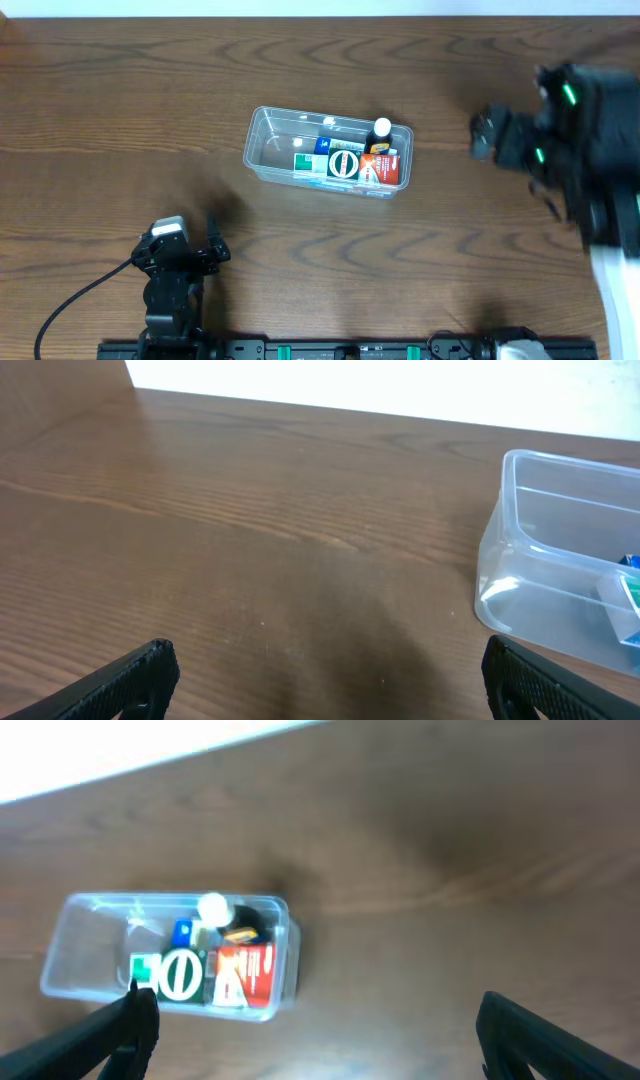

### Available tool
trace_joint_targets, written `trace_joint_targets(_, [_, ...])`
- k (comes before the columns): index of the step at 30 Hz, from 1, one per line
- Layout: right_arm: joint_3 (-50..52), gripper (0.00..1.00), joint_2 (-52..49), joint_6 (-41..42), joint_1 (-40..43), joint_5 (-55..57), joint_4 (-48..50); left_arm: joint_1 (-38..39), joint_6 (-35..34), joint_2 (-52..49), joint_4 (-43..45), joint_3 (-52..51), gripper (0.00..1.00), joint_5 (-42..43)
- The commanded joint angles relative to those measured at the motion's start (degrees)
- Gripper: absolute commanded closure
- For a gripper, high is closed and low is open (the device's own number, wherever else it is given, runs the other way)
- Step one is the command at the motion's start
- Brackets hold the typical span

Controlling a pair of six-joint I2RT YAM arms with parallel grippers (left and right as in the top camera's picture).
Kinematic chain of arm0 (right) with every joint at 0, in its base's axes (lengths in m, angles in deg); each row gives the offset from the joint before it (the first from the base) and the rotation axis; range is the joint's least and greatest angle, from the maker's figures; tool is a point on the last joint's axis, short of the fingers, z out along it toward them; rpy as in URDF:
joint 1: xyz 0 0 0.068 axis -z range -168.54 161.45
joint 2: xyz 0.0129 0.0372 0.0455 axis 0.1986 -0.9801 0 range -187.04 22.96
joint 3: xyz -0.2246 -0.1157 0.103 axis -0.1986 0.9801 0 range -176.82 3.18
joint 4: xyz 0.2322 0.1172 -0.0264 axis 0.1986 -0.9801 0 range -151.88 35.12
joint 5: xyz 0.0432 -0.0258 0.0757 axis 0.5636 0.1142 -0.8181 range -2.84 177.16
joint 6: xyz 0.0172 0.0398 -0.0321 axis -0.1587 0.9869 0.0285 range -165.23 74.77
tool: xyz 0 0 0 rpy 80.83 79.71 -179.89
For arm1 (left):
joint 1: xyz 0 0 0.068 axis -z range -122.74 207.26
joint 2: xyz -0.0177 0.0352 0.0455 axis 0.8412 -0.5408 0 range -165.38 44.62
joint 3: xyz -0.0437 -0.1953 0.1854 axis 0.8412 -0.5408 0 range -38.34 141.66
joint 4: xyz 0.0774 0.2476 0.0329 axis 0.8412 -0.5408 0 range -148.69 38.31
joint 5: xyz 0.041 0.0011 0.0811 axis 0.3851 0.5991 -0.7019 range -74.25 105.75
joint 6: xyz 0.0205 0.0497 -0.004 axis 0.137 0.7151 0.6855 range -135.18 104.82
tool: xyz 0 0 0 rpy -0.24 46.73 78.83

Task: Pack container

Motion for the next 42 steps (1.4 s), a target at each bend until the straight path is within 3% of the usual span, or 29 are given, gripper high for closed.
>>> trace_joint_targets(1, [11.34, 0.01, 11.76, -6.47, 0.26, 0.94, 5.20, -0.24, -0.72, 0.11, -0.59, -1.11, 0.02, -0.09])
trace_joint_targets(10, [38.69, 0.01, 41.29, -7.30, 8.94, 0.79, 13.40, -0.24, -0.72, 0.11, -0.59, -1.11, 0.02, -0.09])
trace_joint_targets(17, [52.09, 0.01, 55.39, -8.61, 10.10, -0.15, 13.90, -0.24, -0.72, 0.11, -0.59, -1.11, 0.02, -0.09])
trace_joint_targets(25, [62.36, 0.01, 63.47, -8.76, 10.14, -1.99, 17.35, -0.24, -0.72, 0.11, -0.59, -1.11, 0.02, -0.09])
trace_joint_targets(42, [72.94, 0.01, 63.21, -8.76, 10.10, -1.51, 20.13, -0.24, -0.72, 0.11, -0.59, -1.11, 0.02, -0.09])
